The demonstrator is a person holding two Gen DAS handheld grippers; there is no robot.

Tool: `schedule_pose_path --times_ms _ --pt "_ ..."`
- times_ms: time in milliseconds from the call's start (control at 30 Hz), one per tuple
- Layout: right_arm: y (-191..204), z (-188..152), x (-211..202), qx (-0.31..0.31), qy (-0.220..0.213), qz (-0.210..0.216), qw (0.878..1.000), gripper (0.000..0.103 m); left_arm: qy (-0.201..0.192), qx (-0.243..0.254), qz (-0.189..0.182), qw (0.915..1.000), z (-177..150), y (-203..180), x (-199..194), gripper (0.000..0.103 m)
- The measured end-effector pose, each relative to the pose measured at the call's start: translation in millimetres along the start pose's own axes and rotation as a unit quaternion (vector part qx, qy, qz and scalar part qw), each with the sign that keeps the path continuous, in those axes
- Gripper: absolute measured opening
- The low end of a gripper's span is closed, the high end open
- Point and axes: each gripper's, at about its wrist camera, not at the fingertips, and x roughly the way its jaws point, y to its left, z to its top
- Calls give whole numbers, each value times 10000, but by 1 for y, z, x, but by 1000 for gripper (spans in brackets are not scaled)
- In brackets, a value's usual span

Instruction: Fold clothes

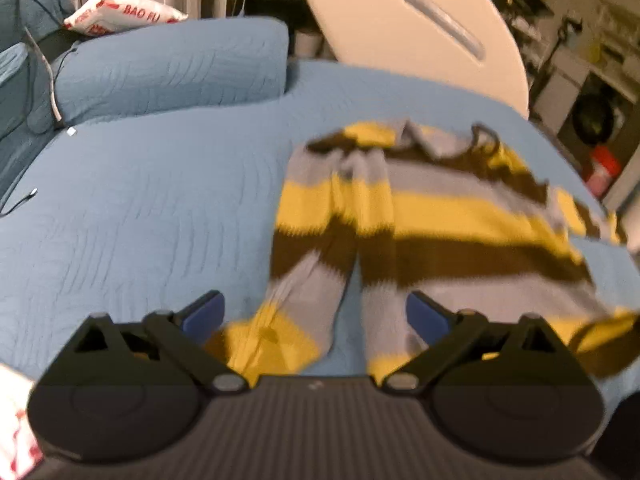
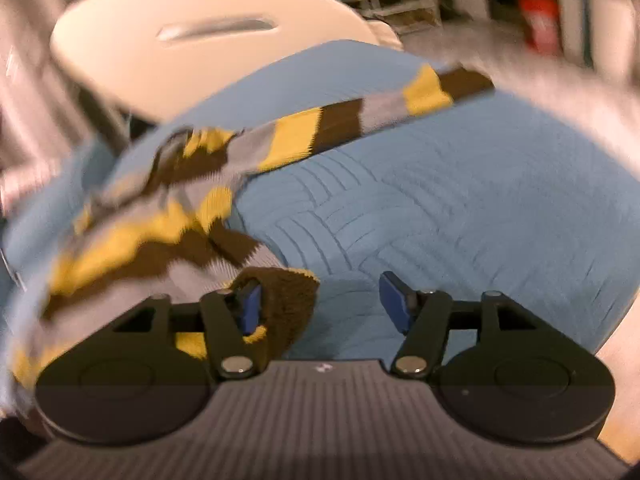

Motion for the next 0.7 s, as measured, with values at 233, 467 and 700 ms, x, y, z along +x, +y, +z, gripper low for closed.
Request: schedule_pose_path --times_ms 233,467,700 --pt "5 -4 -8 -217 -232 210 9993 64 256 706 -1042 9917 79 -93 116 99" --pt "-14 3 -5 228 -529 482 9972 64 1494 752 -1531 9740 171 -127 253 99" --pt "-7 9 7 213 -621 555 9963 64 -390 877 2338 9675 254 -109 301 97"
